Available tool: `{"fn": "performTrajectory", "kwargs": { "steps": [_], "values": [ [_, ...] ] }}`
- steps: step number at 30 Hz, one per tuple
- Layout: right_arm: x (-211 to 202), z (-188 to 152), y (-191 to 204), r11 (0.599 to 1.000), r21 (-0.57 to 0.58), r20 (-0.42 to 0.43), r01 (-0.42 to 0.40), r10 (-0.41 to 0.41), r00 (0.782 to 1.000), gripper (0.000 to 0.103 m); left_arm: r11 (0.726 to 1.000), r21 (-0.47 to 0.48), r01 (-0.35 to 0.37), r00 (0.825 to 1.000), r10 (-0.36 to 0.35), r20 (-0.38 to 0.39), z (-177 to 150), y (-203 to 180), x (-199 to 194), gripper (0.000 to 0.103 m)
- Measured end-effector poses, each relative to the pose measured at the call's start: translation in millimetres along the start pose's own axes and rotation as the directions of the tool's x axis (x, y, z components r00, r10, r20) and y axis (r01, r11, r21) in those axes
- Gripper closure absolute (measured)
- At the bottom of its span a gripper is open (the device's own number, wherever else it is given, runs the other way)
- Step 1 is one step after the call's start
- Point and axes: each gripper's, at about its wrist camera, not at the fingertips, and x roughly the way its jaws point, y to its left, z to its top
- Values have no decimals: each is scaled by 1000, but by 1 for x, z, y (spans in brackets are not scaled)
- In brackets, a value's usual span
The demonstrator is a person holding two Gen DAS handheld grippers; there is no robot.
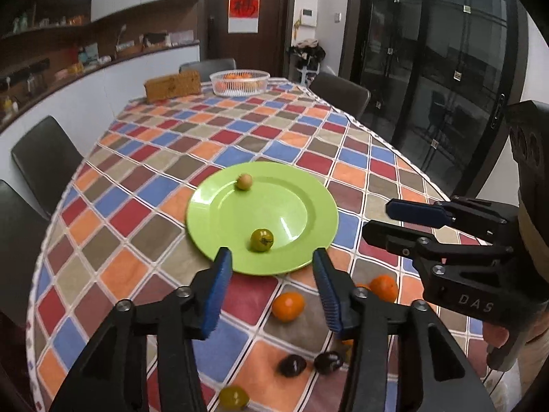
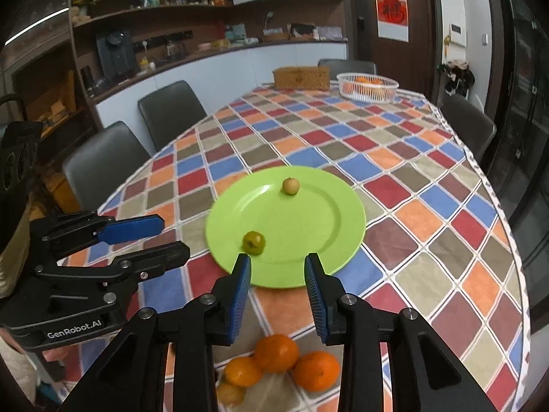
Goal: Organize fruits
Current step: 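Open both tools to drop the fruits onto the plate, then withdraw, then grasp another green fruit with the left tool while the right tool grasps a brown fruit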
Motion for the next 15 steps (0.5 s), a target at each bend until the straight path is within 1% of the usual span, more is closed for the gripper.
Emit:
{"fn": "performTrajectory", "kwargs": {
  "steps": [1, 2, 5, 7, 8, 10, 12, 15],
  "values": [
    [-6, -2, 2, 1000, 5, 10, 0, 0, 1000, 61, 1000, -1, -5, 1000, 5, 8, -3, 0, -7, 50],
    [-11, -4, 5, 1000, 11, 18, -3, 3, 1000, 59, 1000, -3, -5, 1000, 5, 15, -5, -1, -13, 48],
    [-21, -11, 12, 1000, 18, 26, -11, 10, 1000, 59, 1000, -18, -10, 999, 11, 32, -15, -1, -28, 44],
    [-27, -17, 18, 1000, 18, 35, -10, 9, 999, 58, 1000, -25, -14, 999, 15, 38, -25, -1, -38, 43],
    [-29, -19, 21, 1000, 14, 37, -7, 7, 999, 55, 999, -28, -18, 999, 19, 40, -27, 0, -40, 42],
    [-34, -26, 27, 1000, 7, 44, 0, 0, 999, 50, 999, -36, -30, 998, 32, 47, -37, 2, -48, 39],
    [-37, -32, 32, 1000, -3, 42, 0, 0, 999, 50, 998, -45, -45, 997, 48, 52, -47, 4, -55, 37],
    [-39, -41, 40, 1000, -18, 31, 6, -6, 1000, 50, 997, -43, -63, 997, 65, 46, -58, 6, -60, 36]
  ]
}}
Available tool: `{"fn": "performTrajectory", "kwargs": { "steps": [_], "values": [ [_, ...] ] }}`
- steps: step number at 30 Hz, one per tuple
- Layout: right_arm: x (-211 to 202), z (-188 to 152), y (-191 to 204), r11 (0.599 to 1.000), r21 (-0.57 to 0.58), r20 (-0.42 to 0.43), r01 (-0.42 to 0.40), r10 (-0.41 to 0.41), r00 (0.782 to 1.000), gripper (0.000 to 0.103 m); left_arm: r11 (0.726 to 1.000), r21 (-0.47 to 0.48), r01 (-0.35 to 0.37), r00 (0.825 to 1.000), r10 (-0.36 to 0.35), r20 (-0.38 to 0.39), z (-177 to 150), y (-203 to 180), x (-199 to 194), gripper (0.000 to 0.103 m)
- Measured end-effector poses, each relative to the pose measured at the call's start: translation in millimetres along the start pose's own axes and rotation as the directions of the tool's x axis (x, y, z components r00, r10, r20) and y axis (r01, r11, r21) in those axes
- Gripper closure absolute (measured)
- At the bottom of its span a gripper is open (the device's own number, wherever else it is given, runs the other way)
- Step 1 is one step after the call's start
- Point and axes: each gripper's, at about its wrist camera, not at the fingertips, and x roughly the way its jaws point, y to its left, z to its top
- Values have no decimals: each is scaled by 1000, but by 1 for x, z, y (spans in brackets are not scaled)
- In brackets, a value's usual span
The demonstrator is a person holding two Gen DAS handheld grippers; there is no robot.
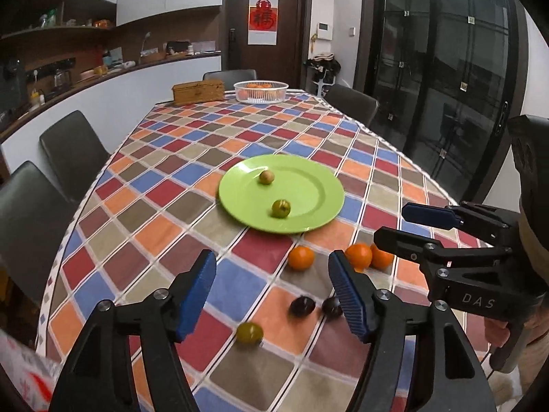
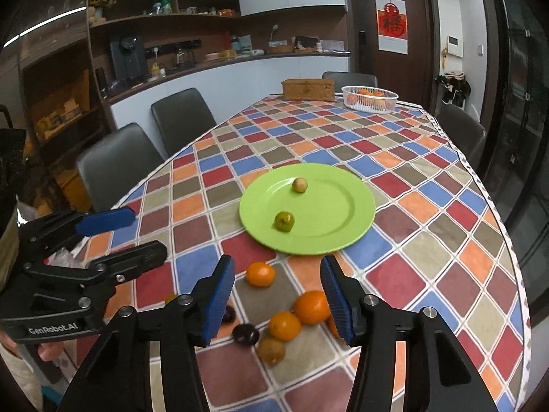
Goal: Organize fruits
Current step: 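Grasp another green fruit with the left tool while the right tool grasps a brown fruit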
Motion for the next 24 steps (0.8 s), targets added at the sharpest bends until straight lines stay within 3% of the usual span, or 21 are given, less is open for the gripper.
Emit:
{"fn": "performTrajectory", "kwargs": {
  "steps": [15, 24],
  "values": [
    [25, -52, 17, 999, -47, -183, -4, -5, 983, 50, 997, 23, -68, 992, 70, -107, -58, 9, 5, 31],
    [45, -68, 15, 1000, -25, -273, 1, -8, 962, 50, 997, 22, -76, 981, 79, -175, -69, 15, 26, 31]
  ]
}}
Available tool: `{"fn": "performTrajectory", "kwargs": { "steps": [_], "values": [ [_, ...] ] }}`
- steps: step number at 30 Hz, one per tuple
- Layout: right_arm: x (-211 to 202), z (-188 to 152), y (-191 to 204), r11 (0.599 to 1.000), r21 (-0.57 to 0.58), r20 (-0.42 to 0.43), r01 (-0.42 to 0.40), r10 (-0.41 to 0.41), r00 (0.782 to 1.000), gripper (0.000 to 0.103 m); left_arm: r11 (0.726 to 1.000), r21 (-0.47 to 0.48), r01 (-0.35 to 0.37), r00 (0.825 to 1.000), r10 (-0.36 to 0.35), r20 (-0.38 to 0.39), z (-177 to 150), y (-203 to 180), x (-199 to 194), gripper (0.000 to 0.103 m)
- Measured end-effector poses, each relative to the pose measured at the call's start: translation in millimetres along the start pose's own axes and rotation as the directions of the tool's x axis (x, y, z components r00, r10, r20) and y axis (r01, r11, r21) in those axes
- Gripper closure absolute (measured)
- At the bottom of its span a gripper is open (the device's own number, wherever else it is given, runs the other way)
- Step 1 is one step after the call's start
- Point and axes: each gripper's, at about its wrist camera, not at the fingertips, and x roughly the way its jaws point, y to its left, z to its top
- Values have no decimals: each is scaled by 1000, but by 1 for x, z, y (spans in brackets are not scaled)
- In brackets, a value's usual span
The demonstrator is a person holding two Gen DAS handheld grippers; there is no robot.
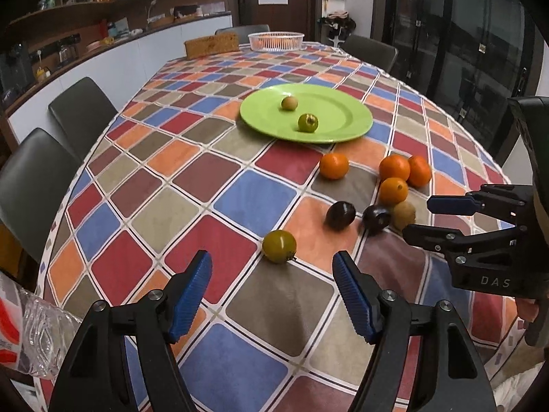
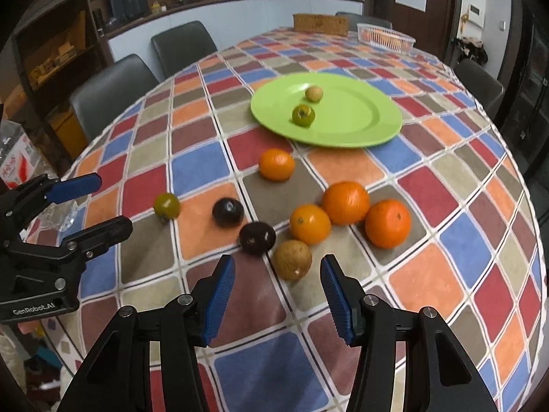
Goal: Organize fruits
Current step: 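Grasp another green fruit with the left tool while the right tool grasps a brown fruit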
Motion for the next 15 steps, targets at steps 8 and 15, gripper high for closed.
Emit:
{"fn": "performTrajectory", "kwargs": {
  "steps": [8, 15],
  "values": [
    [14, 1, -6, 1000, 16, -36, 14, -14, 999, 57, 1000, -11, 16, 999, -17, -45, 2, 3, 22, 32],
    [21, 2, -8, 1000, 25, -53, 12, -10, 999, 64, 999, -16, 31, 997, -32, -76, 7, 4, 41, 44]
  ]
}}
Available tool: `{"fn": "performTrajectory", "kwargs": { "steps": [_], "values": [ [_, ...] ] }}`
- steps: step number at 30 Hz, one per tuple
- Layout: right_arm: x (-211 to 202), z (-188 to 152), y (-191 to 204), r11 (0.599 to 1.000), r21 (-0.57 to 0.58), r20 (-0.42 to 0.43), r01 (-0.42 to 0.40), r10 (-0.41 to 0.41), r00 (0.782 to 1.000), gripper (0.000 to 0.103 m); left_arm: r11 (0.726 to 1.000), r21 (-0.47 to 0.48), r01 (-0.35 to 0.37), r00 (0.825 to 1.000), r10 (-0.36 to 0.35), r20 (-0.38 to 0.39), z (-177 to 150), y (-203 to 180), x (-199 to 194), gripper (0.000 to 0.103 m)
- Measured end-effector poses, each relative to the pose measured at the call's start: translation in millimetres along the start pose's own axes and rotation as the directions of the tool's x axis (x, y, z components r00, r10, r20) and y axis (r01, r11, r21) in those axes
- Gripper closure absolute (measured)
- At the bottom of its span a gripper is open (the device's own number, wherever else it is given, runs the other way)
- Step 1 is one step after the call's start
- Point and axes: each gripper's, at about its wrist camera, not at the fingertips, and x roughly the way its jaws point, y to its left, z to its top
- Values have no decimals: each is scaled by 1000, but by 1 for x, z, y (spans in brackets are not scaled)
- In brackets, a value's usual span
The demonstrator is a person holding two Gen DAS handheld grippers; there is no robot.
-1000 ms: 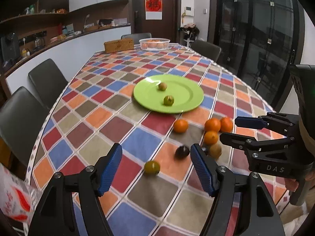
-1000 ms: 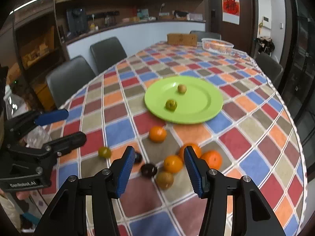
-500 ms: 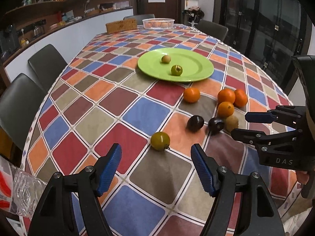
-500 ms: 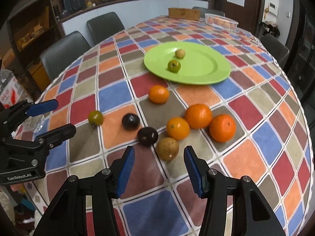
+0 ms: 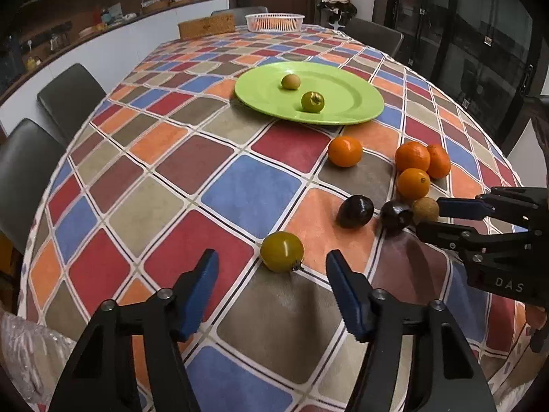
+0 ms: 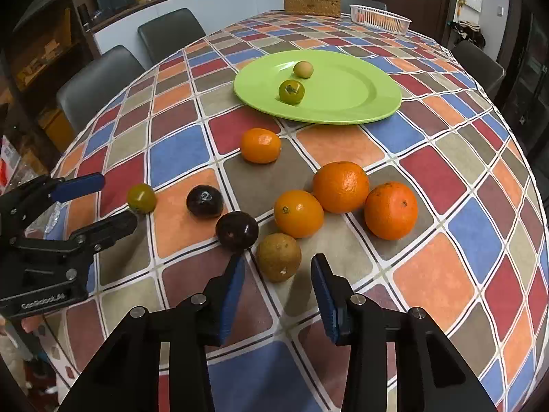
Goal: Organize fruits
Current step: 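Grasp another green fruit with the left tool while the right tool grasps a brown fruit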
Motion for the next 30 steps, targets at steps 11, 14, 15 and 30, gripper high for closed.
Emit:
{"fn": "performTrajectory", "kwargs": {
  "steps": [11, 14, 15, 30],
  "values": [
    [8, 3, -3, 1000, 11, -22, -21, 21, 1000, 73, 999, -12, 40, 998, -41, -44, 3, -1, 18, 70],
    [9, 3, -3, 1000, 9, -20, -24, 24, 1000, 74, 999, -5, 41, 998, -41, -44, 3, -2, 19, 75],
    [9, 2, -3, 1000, 9, -19, -24, 24, 1000, 74, 999, -3, 41, 998, -41, -42, 3, -2, 18, 75],
    [-12, 2, -2, 999, 1, 33, -34, 34, 999, 74, 999, 8, 44, 999, -44, 28, 6, -11, -13, 75]
  ]
}}
